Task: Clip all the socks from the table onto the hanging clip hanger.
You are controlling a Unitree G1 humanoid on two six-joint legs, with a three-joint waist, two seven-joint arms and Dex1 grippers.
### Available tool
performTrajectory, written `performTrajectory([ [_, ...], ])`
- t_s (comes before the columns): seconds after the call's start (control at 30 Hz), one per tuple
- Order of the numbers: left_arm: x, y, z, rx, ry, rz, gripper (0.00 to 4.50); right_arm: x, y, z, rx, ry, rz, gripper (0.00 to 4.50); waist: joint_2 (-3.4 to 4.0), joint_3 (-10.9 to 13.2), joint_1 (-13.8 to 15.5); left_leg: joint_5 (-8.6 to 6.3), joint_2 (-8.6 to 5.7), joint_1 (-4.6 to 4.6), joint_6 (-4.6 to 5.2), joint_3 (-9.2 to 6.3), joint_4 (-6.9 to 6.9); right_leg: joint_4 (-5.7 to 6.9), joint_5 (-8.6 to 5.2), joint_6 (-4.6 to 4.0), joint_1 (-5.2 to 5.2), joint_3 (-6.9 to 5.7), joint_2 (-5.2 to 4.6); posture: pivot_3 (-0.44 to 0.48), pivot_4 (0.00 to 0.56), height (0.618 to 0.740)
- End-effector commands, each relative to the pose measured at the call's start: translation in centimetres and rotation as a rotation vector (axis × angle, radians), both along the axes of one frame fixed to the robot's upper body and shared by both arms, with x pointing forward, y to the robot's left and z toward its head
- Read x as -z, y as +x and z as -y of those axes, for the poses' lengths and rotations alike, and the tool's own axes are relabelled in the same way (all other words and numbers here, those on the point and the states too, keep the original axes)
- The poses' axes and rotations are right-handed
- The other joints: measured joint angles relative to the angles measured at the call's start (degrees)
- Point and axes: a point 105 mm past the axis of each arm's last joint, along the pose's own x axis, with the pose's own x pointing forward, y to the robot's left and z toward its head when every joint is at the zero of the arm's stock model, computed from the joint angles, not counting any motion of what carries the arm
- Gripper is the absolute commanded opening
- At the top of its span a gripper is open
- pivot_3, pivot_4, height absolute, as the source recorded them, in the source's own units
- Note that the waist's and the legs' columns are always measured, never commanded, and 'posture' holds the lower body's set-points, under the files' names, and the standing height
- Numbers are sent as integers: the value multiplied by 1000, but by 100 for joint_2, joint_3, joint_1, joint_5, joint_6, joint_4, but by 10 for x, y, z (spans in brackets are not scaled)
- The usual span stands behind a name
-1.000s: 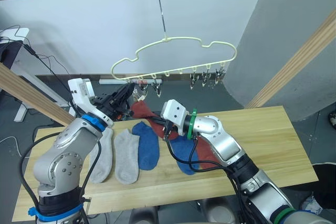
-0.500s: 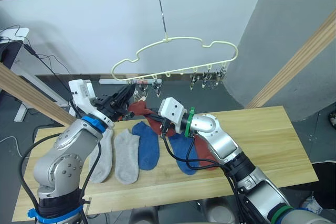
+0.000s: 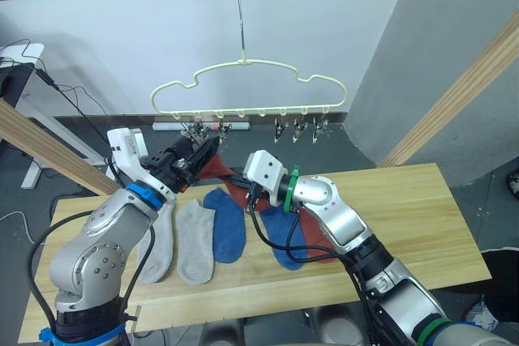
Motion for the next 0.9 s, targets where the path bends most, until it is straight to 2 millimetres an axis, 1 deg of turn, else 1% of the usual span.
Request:
performTrajectory([
  [0.03, -10, -10, 0, 14, 44, 57, 3371, -15, -2, -4, -14, 46, 14, 270, 0, 0, 1, 0, 0, 0, 0, 0, 0, 0, 0, 0, 0, 1, 0, -140, 266, 714],
  [0.1, -9, -11, -2, 7, 60, 55, 3386, -15, 0, -3, -7, 45, 5, 765, 0, 0, 1, 0, 0, 0, 0, 0, 0, 1, 0, 0, -1, 1, 0, -138, 265, 714],
  [0.3, -4, -13, -7, -30, 84, 57, 3386, -12, 2, 0, 4, 16, 15, 2755, 0, 0, 6, 0, 0, 0, -1, 1, 0, 4, 0, 0, -3, 3, 0, -137, 262, 714],
  [0.43, -3, -15, -10, -46, 110, 65, 3386, -8, 1, 6, 10, 0, 12, 2755, 0, 0, 5, 0, -1, 0, -1, 2, 0, 10, 0, 0, -7, 5, 0, -137, 260, 714],
  [0.6, -2, -20, -9, -52, 178, 100, 3386, -8, -5, 23, 11, -19, 13, 2755, 0, 0, 10, 1, -1, -5, -1, 3, 1, 23, 0, 0, -18, 9, 0, -140, 257, 714],
  [0.67, -2, -23, -3, -33, 256, 143, 3386, -11, -8, 35, 12, -32, 17, 2755, 0, 0, 19, 1, -1, -7, -2, 3, 5, 28, -1, 0, -20, 8, 0, -141, 257, 714],
  [0.73, -4, -25, 5, -29, 295, 193, 3386, -17, -16, 56, 6, -54, 31, 2755, 0, 0, 33, 3, -3, -11, -4, 4, 9, 32, -1, -1, -23, 8, 0, -146, 257, 714],
  [0.77, -5, -26, 8, -23, 307, 212, 3386, -20, -19, 64, 4, -63, 35, 2755, 0, 0, 53, 3, -4, -12, -6, 4, 9, 34, -1, 0, -23, 8, -1, -146, 257, 714],
  [0.87, -5, -25, 14, -30, 302, 246, 3386, -28, -27, 81, -11, -78, 42, 2755, 0, 0, 112, 3, -5, -17, -6, 6, 20, 34, -1, 0, -23, 8, -2, -157, 255, 714],
  [0.9, -4, -26, 16, -33, 293, 252, 3386, -31, -33, 87, -35, -80, 25, 2755, 0, 0, 111, 3, -5, -17, -5, 6, 23, 36, -1, 0, -23, 8, -1, -157, 255, 714],
])
